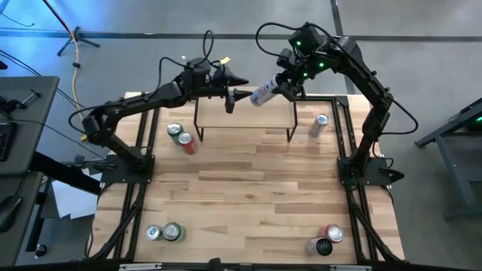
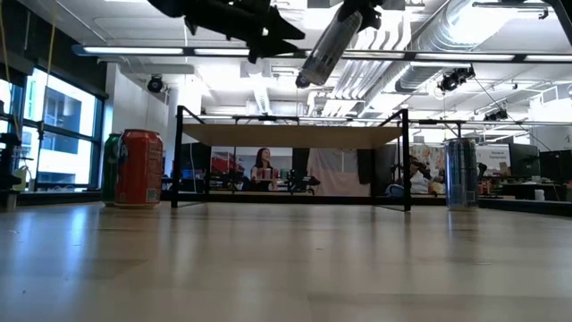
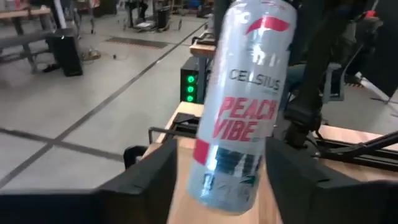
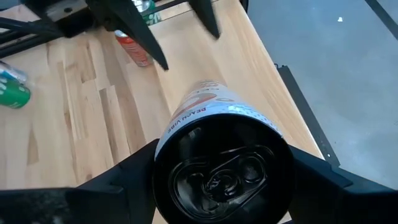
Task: Place canned beverage on shelf
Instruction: Put the top white pink soda can on the shelf
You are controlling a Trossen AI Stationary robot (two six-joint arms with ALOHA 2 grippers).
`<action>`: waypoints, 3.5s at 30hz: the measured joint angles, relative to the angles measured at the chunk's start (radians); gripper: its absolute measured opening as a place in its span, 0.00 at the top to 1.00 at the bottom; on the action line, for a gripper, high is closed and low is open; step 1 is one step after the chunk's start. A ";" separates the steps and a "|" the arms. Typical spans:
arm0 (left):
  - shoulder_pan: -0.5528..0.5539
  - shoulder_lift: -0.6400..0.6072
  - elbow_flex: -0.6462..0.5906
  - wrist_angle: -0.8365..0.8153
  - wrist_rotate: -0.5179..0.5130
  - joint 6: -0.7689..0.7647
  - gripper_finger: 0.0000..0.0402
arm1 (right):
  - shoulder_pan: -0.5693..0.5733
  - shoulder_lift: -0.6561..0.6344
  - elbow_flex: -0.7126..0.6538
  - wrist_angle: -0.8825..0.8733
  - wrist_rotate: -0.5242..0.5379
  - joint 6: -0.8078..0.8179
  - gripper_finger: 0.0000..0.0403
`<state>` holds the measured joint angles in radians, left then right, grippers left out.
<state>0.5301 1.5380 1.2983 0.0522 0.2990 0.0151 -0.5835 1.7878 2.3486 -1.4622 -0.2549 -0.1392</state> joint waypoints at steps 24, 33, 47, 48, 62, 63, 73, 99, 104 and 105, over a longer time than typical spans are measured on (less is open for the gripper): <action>-0.091 0.026 0.003 0.014 0.024 -0.116 0.27 | 0.043 0.002 -0.001 0.031 -0.161 0.027 0.35; -0.147 0.037 0.002 0.078 0.052 -0.018 0.28 | 0.076 0.002 -0.001 0.035 -0.169 0.027 0.35; -0.142 0.037 0.002 0.074 0.006 -0.010 0.61 | 0.076 0.002 -0.001 0.035 -0.137 0.004 0.35; -0.142 0.037 0.002 0.073 0.006 -0.010 0.61 | 0.076 0.002 -0.001 0.034 -0.137 0.004 0.35; -0.131 0.039 -0.002 0.055 0.005 -0.010 0.61 | 0.072 0.001 -0.001 -0.003 -0.112 0.038 0.16; -0.130 0.039 -0.002 0.058 0.006 -0.010 0.61 | 0.072 0.001 -0.001 -0.004 -0.095 0.034 0.12; -0.054 0.009 -0.002 -0.066 -0.076 0.087 0.61 | 0.057 -0.053 -0.001 -0.011 -0.010 -0.045 0.02; -0.037 -0.053 -0.273 0.524 -0.087 -0.369 0.61 | -0.007 -0.760 -1.249 1.054 -0.099 0.503 0.02; -0.122 -0.044 -0.272 0.542 -0.240 -0.283 0.61 | 0.082 -0.753 -1.433 1.563 0.007 0.628 0.02; -0.136 -0.038 -0.272 0.539 -0.266 -0.270 0.61 | 0.097 -0.735 -1.439 1.623 0.043 0.612 0.02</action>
<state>0.3936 1.4999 1.0260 0.5910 0.0330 -0.2547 -0.4865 1.0528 0.9091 0.1605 -0.2121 0.4731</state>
